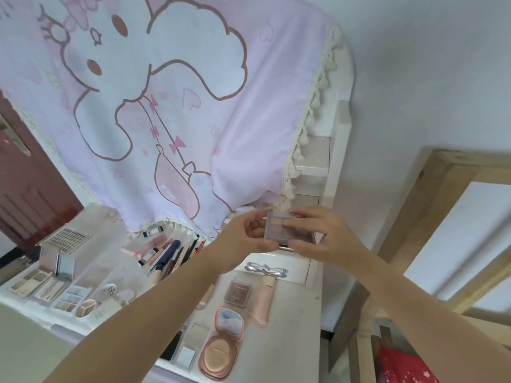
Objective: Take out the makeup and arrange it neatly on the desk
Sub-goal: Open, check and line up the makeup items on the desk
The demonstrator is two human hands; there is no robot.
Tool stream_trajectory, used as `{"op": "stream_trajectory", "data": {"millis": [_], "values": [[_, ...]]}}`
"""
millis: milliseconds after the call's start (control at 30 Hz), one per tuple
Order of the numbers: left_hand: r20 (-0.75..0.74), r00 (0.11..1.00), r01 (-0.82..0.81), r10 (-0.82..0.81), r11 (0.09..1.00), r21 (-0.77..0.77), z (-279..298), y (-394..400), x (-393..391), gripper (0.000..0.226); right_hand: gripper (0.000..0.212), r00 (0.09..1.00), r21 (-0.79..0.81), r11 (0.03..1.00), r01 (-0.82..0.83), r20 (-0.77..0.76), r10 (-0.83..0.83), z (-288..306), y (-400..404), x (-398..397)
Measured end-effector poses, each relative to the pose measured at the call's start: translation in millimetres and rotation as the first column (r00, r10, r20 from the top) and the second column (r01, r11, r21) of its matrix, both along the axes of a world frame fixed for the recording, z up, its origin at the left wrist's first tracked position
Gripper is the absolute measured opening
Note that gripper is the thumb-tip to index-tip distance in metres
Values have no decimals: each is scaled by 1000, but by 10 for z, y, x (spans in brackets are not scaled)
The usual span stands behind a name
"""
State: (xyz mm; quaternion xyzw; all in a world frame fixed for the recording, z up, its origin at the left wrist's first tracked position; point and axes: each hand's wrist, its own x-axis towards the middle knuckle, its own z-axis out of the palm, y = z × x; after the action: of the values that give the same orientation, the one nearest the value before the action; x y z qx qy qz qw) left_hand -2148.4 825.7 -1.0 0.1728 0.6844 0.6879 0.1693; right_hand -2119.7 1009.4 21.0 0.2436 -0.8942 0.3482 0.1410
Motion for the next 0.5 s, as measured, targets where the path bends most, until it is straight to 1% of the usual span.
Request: {"op": "stream_trajectory", "data": {"millis": [133,267,333,367,433,500], "values": [[-6,1000,2,-2,1000,2,23,-51,19,54,39,1000,-68,998,19,23,-17,22,-30,-27],[-2,1000,-12,12,1000,-10,4,-142,56,62,32,997,-107,994,-9,76,18,-36,-90,-64],[-14,1000,1,-1,999,-54,-13,-171,94,63,25,993,-210,978,-16,109,39,-52,-111,-76],[-19,1000,9,-10,997,-82,-23,-177,114,64,21,990,-263,965,-13,132,49,-55,-112,-88],[-13,1000,-9,8,996,-89,-42,-179,129,62,16,979,-309,951,-8,190,70,-48,-114,-123],[-4,1000,-16,16,995,-99,-56,-179,124,59,15,944,-342,939,24,316,91,-6,-105,-171]]}}
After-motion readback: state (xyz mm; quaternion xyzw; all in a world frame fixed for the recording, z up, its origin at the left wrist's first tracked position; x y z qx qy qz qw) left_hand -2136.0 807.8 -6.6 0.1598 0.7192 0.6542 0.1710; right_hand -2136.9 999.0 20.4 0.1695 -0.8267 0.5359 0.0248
